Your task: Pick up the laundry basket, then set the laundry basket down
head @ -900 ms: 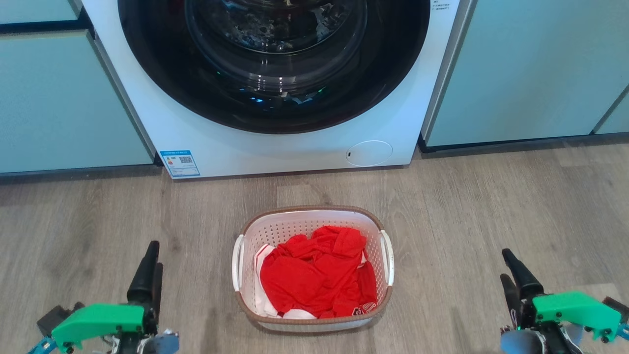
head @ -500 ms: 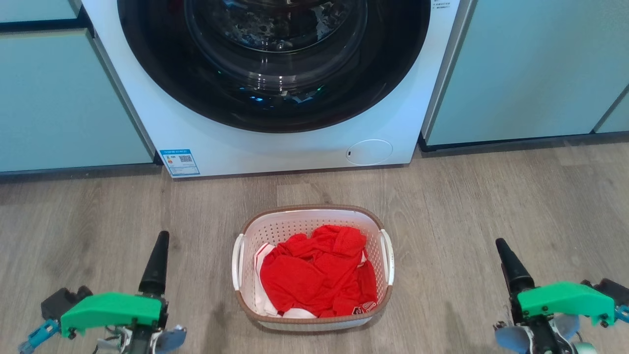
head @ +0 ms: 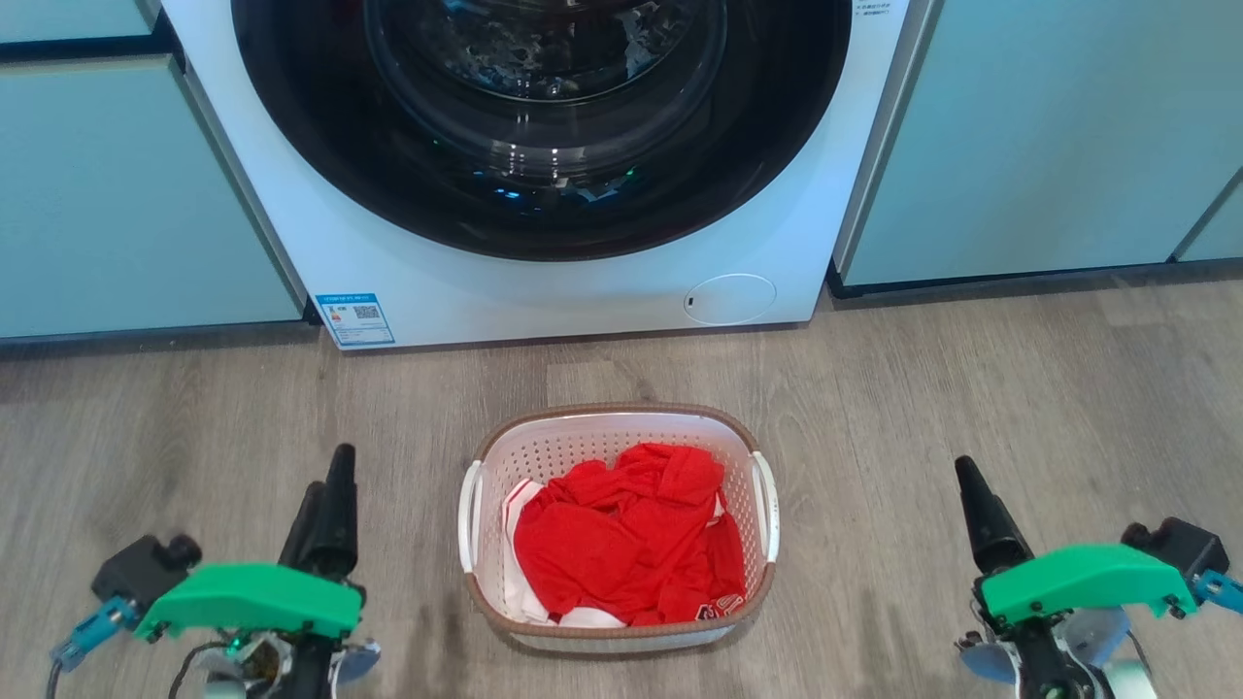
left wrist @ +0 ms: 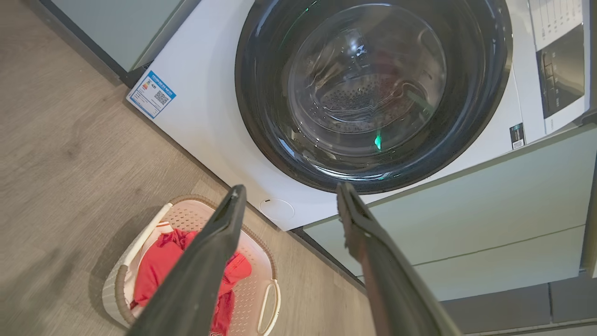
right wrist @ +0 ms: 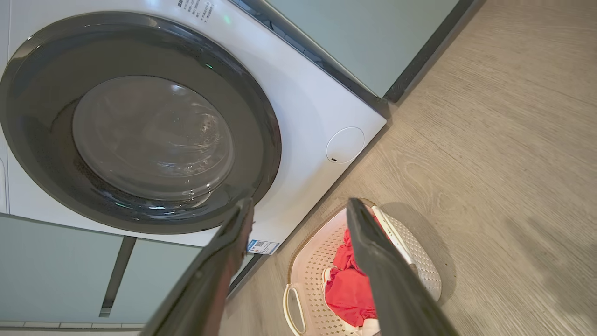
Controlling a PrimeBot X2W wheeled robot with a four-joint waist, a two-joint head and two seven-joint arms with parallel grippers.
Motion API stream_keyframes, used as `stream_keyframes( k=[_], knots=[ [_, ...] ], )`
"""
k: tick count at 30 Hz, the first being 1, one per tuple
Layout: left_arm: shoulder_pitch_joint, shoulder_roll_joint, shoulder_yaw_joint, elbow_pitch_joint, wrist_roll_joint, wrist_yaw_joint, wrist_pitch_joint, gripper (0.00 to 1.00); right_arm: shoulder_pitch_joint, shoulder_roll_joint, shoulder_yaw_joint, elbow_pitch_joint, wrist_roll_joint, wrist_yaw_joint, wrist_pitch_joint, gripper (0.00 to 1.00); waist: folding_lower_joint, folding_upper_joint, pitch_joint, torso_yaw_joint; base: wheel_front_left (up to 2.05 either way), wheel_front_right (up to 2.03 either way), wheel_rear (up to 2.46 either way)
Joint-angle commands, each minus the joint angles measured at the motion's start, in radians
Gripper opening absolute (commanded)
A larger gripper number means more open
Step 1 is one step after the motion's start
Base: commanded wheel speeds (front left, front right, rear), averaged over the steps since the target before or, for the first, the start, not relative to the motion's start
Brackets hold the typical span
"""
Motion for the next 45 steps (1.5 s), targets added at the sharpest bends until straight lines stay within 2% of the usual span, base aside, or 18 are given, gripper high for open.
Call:
stream_keyframes(
  k=[1, 19, 45],
  knots=[
    [-0.031, 0.016, 0.005, -0.044, 0.029, 0.005, -0.011, 1.00, -0.043, -0.011, 0.015, -0.044, -0.028, 0.002, -0.014, 1.00, -0.0001, 0.0000, 0.000, 0.000, 0.00, 0.00, 0.00],
    [-0.009, 0.042, -0.050, -0.088, 0.257, 0.068, -0.064, 1.00, -0.042, -0.013, 0.067, -0.083, -0.253, 0.003, -0.066, 1.00, -0.0001, 0.0000, 0.005, 0.000, 0.00, 0.00, 0.00],
    [0.021, 0.056, -0.082, -0.133, 0.550, 0.117, -0.137, 1.00, -0.048, -0.016, 0.132, -0.137, -0.548, 0.004, -0.139, 1.00, -0.0001, 0.0000, 0.008, -0.001, 0.00, 0.00, 0.00]
  ],
)
